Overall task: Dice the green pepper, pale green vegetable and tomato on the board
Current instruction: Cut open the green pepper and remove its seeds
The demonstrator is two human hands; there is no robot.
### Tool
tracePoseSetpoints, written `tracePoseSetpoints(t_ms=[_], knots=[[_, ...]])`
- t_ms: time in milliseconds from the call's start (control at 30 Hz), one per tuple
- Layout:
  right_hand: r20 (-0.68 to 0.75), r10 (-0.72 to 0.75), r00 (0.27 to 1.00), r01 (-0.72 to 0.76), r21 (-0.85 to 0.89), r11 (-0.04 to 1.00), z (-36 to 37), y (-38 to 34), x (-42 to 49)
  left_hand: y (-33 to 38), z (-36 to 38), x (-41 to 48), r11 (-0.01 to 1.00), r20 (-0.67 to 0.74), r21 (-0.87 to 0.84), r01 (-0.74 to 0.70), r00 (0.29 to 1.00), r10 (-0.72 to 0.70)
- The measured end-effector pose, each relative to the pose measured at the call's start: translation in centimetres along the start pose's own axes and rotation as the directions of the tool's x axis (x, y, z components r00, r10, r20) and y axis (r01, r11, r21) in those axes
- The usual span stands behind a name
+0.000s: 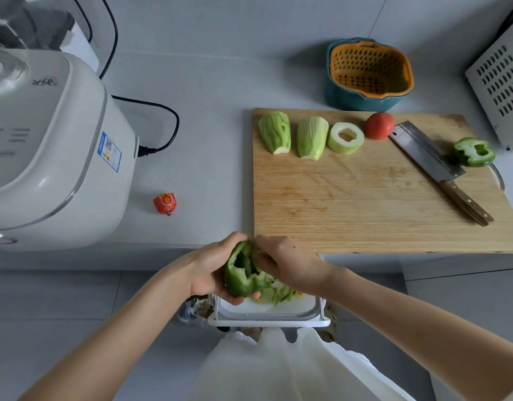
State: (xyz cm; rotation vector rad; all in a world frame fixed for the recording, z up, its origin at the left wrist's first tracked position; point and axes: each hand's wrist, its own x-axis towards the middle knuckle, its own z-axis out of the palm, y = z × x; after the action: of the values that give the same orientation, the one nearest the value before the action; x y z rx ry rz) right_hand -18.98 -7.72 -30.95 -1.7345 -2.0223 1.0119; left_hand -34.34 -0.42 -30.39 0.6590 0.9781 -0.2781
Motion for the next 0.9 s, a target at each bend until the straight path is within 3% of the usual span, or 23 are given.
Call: tracePoseSetpoints(t_ms=[167,267,433,567,767,900], knots=[[-0.05,0.229,0.972,-0.185,0.437,0.88,-0.5,1.6,-1.4,0.5,-1.2,-0.6,0.992,0.025,-0.117,-0.045,0.999,0.048],[-0.074,0.356,0.932,-0.324,0.272,0.906,1.1,3.0,-1.9,0.6,-1.9,-0.9,0.979,0.011,-0.165,-0.116,0.993,0.12],[0.071,0.448,0.891,-0.452,0.058,0.89,3.3,4.4,-1.3,1.0,-2.1,-1.3,0.954,-0.008,-0.161,-0.255,0.966,0.257],[-0.09,0.464,0.881,-0.462,0.04,0.886,3.0,4.5,-1.0,1.7,-1.8,-1.3,0.939,0.029,-0.129,-0.319,0.945,0.325],[-0.234,0.521,0.821,-0.45,0.297,0.842,-0.6,5.0,-2.5,3.9,-0.3,-0.1,0.905,0.12,-0.049,-0.422,0.897,0.425],[-0.34,0.633,0.696,-0.442,0.492,0.75,-5.0,7.7,-4.8,6.5,2.9,2.2,0.897,0.012,0.056,-0.438,0.899,0.438]])
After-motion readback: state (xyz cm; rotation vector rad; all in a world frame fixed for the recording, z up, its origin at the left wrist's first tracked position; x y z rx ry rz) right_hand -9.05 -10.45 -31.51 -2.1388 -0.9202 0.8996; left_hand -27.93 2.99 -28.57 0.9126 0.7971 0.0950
